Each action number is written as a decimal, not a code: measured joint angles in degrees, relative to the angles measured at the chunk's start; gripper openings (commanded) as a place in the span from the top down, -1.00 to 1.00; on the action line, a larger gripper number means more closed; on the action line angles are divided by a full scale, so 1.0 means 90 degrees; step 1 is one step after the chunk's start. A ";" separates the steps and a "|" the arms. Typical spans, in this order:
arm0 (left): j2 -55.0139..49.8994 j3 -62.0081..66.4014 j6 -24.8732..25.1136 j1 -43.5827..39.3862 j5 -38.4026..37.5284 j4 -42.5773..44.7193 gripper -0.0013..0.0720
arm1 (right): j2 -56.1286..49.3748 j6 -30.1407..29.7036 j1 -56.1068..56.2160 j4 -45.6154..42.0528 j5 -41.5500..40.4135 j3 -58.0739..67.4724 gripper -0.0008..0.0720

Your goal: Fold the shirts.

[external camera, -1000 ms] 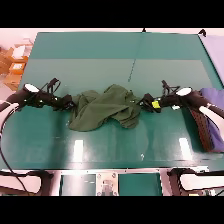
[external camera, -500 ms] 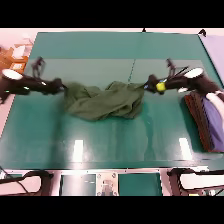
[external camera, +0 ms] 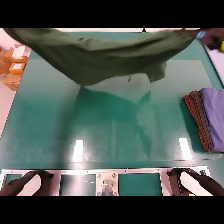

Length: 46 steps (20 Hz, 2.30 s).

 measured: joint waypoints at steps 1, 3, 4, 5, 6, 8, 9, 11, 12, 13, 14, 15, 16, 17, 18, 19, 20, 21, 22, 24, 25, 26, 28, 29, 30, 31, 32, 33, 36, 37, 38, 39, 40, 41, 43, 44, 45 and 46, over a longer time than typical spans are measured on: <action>0.0095 0.0228 -0.0022 0.0007 0.0005 0.0022 0.90 | 0.0265 -0.0017 -0.0017 -0.0029 0.0002 0.0036 0.93; 0.0223 0.0624 -0.0087 0.0017 0.0024 0.0131 0.90 | 0.0687 -0.0027 -0.0044 -0.0185 0.0000 0.0078 0.93; 0.0257 0.0760 -0.0117 0.0022 0.0041 0.0214 0.90 | 0.0843 -0.0029 -0.0049 -0.0265 0.0002 0.0073 0.93; 0.0260 0.0848 -0.0146 0.0024 0.0046 0.0313 0.90 | 0.0971 -0.0027 -0.0049 -0.0335 0.0019 0.0019 0.93; 0.0216 0.0918 -0.0175 0.0024 0.0017 0.0427 0.90 | 0.1056 -0.0024 -0.0044 -0.0389 0.0046 -0.0083 0.93; -0.0034 0.0976 -0.0209 0.0022 -0.0107 0.0597 0.90 | 0.1156 -0.0007 0.0049 -0.0471 0.0046 -0.0534 0.93; -0.0238 0.0950 -0.0226 0.0005 -0.0168 0.0646 0.90 | 0.1180 0.0005 0.0143 -0.0491 -0.0046 -0.0913 0.93; -0.0799 0.0743 -0.0194 -0.0136 -0.0240 0.0741 0.90 | 0.1163 0.0007 0.0437 -0.0539 -0.0483 -0.1872 0.93; -0.1117 0.0585 -0.0119 -0.0260 -0.0231 0.0748 0.90 | 0.1112 0.0010 0.0646 -0.0544 -0.0835 -0.2404 0.93; -0.1469 0.0406 -0.0010 -0.0418 -0.0177 0.0780 0.90 | 0.1005 0.0012 0.0923 -0.0539 -0.1336 -0.2994 0.93; -0.1906 0.0228 0.0117 -0.0617 -0.0049 0.0794 0.90 | 0.0833 0.0015 0.1234 -0.0500 -0.1921 -0.3551 0.93; -0.2358 0.0097 0.0231 -0.0828 0.0163 0.0806 0.89 | 0.0602 0.0019 0.1535 -0.0420 -0.2511 -0.3983 0.93; -0.2769 0.0010 0.0308 -0.1013 0.0406 0.0804 0.89 | 0.0299 0.0022 0.1826 -0.0328 -0.3067 -0.4306 0.93; -0.3198 -0.0058 0.0369 -0.1200 0.0665 0.0801 0.85 | -0.0100 0.0024 0.2103 -0.0248 -0.3609 -0.4524 0.93; -0.3546 -0.0112 0.0376 -0.1336 0.0886 0.0804 0.14 | -0.0539 0.0024 0.2305 -0.0187 -0.4034 -0.4607 0.87; -0.3840 -0.0143 0.0318 -0.1421 0.1086 0.0797 -0.38 | -0.0950 0.0027 0.2407 -0.0141 -0.4272 -0.4575 0.50; -0.4031 -0.0163 0.0214 -0.1445 0.1217 0.0787 -0.38 | -0.1365 0.0022 0.2424 -0.0121 -0.4354 -0.4442 0.07; -0.4170 -0.0168 0.0124 -0.1418 0.1212 0.0801 -0.38 | -0.1688 -0.0005 0.2365 -0.0119 -0.4260 -0.4260 -0.12; -0.4238 -0.0126 0.0044 -0.1328 0.1127 0.0797 -0.38 | -0.1945 -0.0049 0.2212 -0.0141 -0.3968 -0.4029 -0.13; -0.4245 0.0017 -0.0129 -0.0986 0.0658 0.0806 -0.37 | -0.2227 -0.0146 0.1724 -0.0308 -0.3179 -0.3572 -0.13; -0.4197 0.0070 -0.0204 -0.0772 0.0277 0.0818 -0.37 | -0.2283 -0.0204 0.1426 -0.0410 -0.2720 -0.3378 -0.12; -0.4114 0.0109 -0.0277 -0.0561 -0.0075 0.0852 -0.37 | -0.2300 -0.0243 0.1093 -0.0517 -0.2266 -0.3228 -0.12; -0.3886 0.0068 -0.0471 -0.0163 -0.0882 0.1124 -0.37 | -0.2314 -0.0323 0.0398 -0.0750 -0.1411 -0.3092 -0.12; -0.3728 -0.0068 -0.0549 -0.0010 -0.1263 0.1336 -0.37 | -0.2317 -0.0376 0.0146 -0.0848 -0.1042 -0.3123 -0.12; -0.3529 -0.0272 -0.0617 0.0109 -0.1530 0.1515 -0.37 | -0.2324 -0.0474 -0.0061 -0.0901 -0.0719 -0.3228 -0.12; -0.3291 -0.0590 -0.0668 0.0216 -0.1739 0.1698 -0.37 | -0.2341 -0.0593 -0.0189 -0.0952 -0.0495 -0.3356 -0.12; -0.3043 -0.0979 -0.0712 0.0289 -0.1858 0.1892 -0.37 | -0.2382 -0.0743 -0.0277 -0.0979 -0.0342 -0.3492 -0.12; -0.2803 -0.1372 -0.0736 0.0338 -0.1914 0.2011 -0.37 | -0.2450 -0.0886 -0.0316 -0.0974 -0.0250 -0.3594 -0.12; -0.2203 -0.2548 -0.0753 0.0413 -0.1953 0.2263 -0.37 | -0.2790 -0.1348 -0.0282 -0.0775 -0.0063 -0.3769 -0.12; -0.2062 -0.2897 -0.0753 0.0435 -0.1953 0.2297 -0.37 | -0.2912 -0.1486 -0.0221 -0.0661 -0.0027 -0.3789 -0.11; -0.1974 -0.3198 -0.0755 0.0442 -0.1953 0.2339 -0.37 | -0.3038 -0.1620 -0.0136 -0.0534 0.0017 -0.3793 0.01; -0.1902 -0.3480 -0.0753 0.0447 -0.1955 0.2353 -0.37 | -0.3143 -0.1717 -0.0058 -0.0444 0.0027 -0.3789 0.28; -0.1846 -0.3716 -0.0753 0.0454 -0.1957 0.2363 -0.37 | -0.3249 -0.1795 0.0039 -0.0384 0.0046 -0.3772 0.88; -0.1817 -0.3903 -0.0753 0.0457 -0.1950 0.2399 -0.37 | -0.3325 -0.1853 0.0119 -0.0321 0.0061 -0.3745 0.93; -0.1766 -0.4141 -0.0753 0.0466 -0.1926 0.2399 -0.37 | -0.3400 -0.1931 0.0204 -0.0255 0.0119 -0.3684 0.94; -0.1758 -0.4218 -0.0755 0.0466 -0.1880 0.2407 -0.37 | -0.3364 -0.1953 0.0199 -0.0238 0.0202 -0.3672 0.94; -0.1739 -0.4265 -0.0753 0.0466 -0.1865 0.2404 -0.37 | -0.3223 -0.1972 0.0134 -0.0219 0.0279 -0.3708 0.94; -0.1736 -0.4308 -0.0750 0.0466 -0.1853 0.2409 -0.37 | -0.3004 -0.1970 0.0032 -0.0221 0.0323 -0.3791 0.94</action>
